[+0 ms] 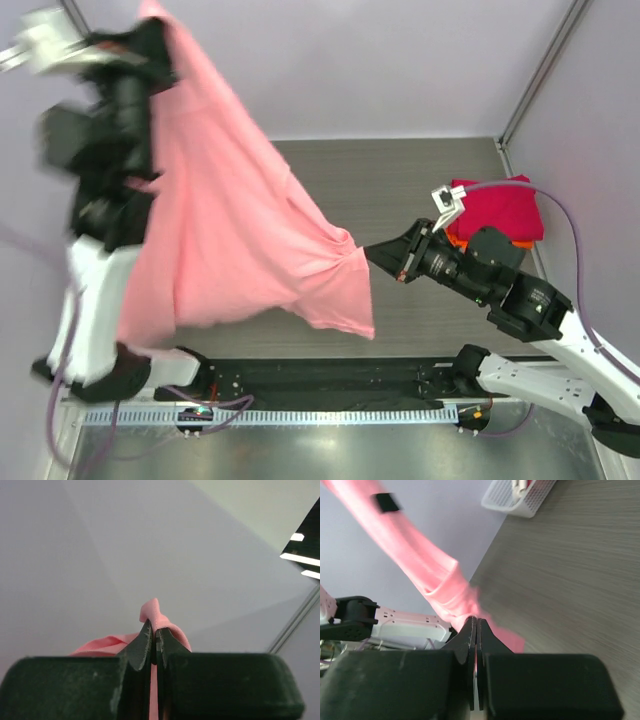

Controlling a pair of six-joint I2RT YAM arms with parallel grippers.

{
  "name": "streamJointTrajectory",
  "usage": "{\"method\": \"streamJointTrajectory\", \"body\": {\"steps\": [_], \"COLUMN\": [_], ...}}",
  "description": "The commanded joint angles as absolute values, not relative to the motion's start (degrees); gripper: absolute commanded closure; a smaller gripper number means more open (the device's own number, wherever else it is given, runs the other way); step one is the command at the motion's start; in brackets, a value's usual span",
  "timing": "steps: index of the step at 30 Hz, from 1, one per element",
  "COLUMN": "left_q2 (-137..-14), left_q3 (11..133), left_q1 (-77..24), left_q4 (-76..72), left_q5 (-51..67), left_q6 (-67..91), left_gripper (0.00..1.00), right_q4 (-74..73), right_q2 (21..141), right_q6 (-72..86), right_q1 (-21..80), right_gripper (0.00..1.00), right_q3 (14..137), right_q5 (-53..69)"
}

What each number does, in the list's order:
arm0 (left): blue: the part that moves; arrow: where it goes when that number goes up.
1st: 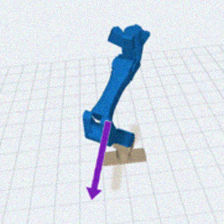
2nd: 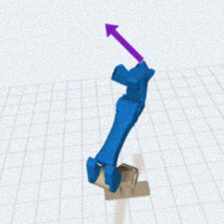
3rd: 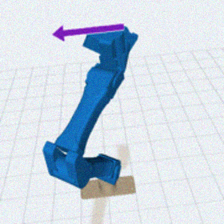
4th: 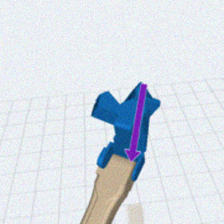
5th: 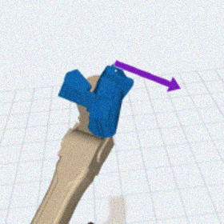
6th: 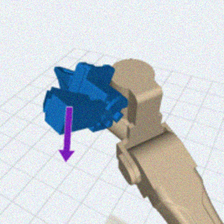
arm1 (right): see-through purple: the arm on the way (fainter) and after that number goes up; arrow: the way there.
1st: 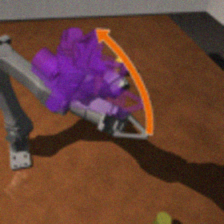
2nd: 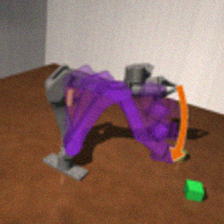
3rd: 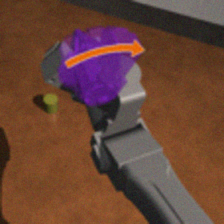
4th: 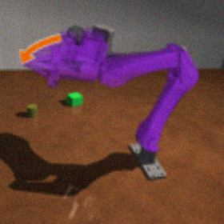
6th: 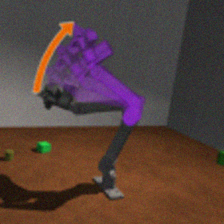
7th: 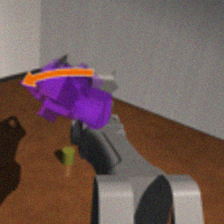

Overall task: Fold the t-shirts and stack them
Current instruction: Flatten the tshirt out

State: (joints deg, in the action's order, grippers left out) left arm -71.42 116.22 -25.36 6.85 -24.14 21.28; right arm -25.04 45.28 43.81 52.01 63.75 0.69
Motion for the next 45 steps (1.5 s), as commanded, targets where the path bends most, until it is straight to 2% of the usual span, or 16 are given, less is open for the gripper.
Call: {"method": "streamJointTrajectory", "body": {"steps": [1, 7, 13, 17, 20, 24, 25, 26, 27, 28, 29, 30, 32, 34, 40, 45], "left_q2": [-87.7, -111.4, -138.1, -148.8, -152.7, -156.3, -156.5, -156.4, -155.8, -155.2, -154.5, -152.1, -148.3, -141.1, -122.7, -106.7], "left_q3": [112.6, 112.1, 126.5, 139.9, 143.0, 149.2, 148.8, 147.8, 147.0, 145.6, 144.9, 144.1, 140.2, 134.2, 118.0, 102.2], "left_q1": [-25.3, -28.1, -31.4, -32.3, -32.5, -31.8, -31.6, -31.3, -31.2, -31.1, -31.1, -31.1, -31.1, -30.8, -28.9, -28.9], "left_q4": [5.6, -4.9, -6.2, -6.0, -8.3, -8.4, -9.6, -12.7, -13.9, -14.4, -14.5, -14.3, -12.1, -10.0, 0.2, 12.6], "left_q5": [-16.3, -11.0, -12.2, -12.8, -15.2, -17.8, -17.8, -17.6, -17.3, -17.3, -16.4, -15.9, -15.9, -16.3, -13.7, -19.9], "left_q6": [26.2, 28.1, 30.7, 31.8, 32.1, 34.2, 34.9, 35.7, 36.2, 35.9, 35.3, 34.4, 31.5, 29.8, 29.4, 32.2], "left_gripper": [1.00, 1.00, 0.99, 0.98, 0.99, 1.00, 0.98, 0.73, 0.55, 0.21, 0.12, 0.08, 0.00, 0.00, 0.00, 0.00], "right_q4": [-24.9, -24.8, -24.8, -19.2, -12.2, -9.8, -10.2, -11.1, -12.3, -12.5, -12.4, -12.7, -13.2, -16.6, -25.1, -35.5], "right_q2": [42.0, 41.5, 45.9, 53.1, 57.2, 69.2, 71.5, 73.2, 75.3, 75.4, 75.5, 75.0, 72.6, 70.1, 61.7, 55.1], "right_q6": [46.9, 49.1, 54.2, 50.4, 45.0, 41.1, 40.8, 40.4, 40.4, 40.2, 39.4, 39.2, 38.9, 38.8, 38.1, 41.7], "right_q1": [52.0, 51.9, 48.0, 34.6, 27.7, 18.5, 17.5, 16.9, 16.6, 16.5, 16.6, 16.5, 16.5, 16.5, 16.3, 16.3], "right_gripper": [0.99, 0.99, 0.99, 0.99, 0.99, 0.99, 0.95, 0.82, 0.63, 0.45, 0.44, 0.43, 0.26, 0.02, 0.00, 0.15], "right_q3": [55.4, 41.5, 33.3, 30.1, 29.4, 37.3, 39.0, 40.6, 41.9, 43.1, 43.1, 42.5, 41.5, 41.2, 41.0, 38.5], "right_q5": [-8.9, -27.6, -46.3, -38.3, -29.5, -21.5, -20.1, -19.2, -19.2, -19.3, -19.2, -19.5, -20.4, -23.0, -19.6, -15.6]}}
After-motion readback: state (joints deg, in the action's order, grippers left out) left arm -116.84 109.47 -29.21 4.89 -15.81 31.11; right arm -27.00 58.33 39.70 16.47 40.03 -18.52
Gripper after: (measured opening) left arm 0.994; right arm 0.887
